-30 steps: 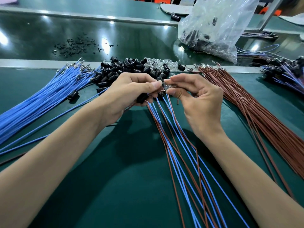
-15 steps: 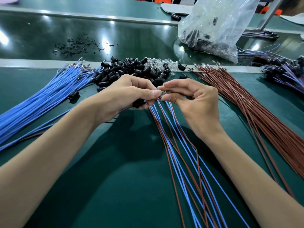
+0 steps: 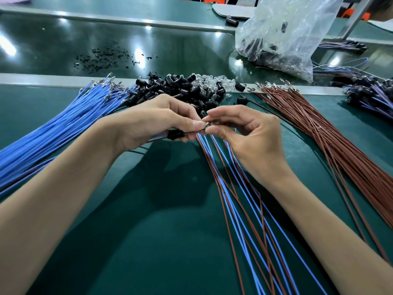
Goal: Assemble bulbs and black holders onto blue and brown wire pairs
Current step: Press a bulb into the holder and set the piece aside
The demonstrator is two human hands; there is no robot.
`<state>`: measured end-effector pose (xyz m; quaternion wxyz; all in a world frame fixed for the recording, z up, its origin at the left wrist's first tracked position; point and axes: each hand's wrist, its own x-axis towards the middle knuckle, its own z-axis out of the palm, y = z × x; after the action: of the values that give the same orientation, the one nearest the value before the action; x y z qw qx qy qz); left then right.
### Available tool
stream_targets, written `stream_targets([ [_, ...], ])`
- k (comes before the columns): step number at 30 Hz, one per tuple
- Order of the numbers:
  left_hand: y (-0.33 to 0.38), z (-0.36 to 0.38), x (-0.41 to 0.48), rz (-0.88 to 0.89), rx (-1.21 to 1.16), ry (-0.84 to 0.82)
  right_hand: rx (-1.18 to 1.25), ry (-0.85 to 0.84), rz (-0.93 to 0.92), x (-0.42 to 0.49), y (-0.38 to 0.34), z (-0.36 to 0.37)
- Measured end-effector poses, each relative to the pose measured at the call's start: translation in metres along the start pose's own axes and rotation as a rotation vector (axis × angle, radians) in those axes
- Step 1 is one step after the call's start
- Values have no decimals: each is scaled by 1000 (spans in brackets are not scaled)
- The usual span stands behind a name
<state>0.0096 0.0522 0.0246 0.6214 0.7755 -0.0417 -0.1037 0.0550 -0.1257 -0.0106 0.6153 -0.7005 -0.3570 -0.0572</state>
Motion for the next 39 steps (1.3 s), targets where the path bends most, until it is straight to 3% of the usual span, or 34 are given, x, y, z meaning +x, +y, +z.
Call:
stream_targets([
  [5, -4, 11, 6, 15, -48, 158, 24, 63, 18, 3, 4, -6],
  [15, -2, 25, 10, 61, -57, 293, -57, 137, -2, 2, 3, -6],
  [33, -2, 20, 9, 6, -43, 283, -226, 138, -79, 0, 2, -4],
  [39, -5, 20, 8, 52, -9, 274, -198, 122, -23, 1, 3, -5],
])
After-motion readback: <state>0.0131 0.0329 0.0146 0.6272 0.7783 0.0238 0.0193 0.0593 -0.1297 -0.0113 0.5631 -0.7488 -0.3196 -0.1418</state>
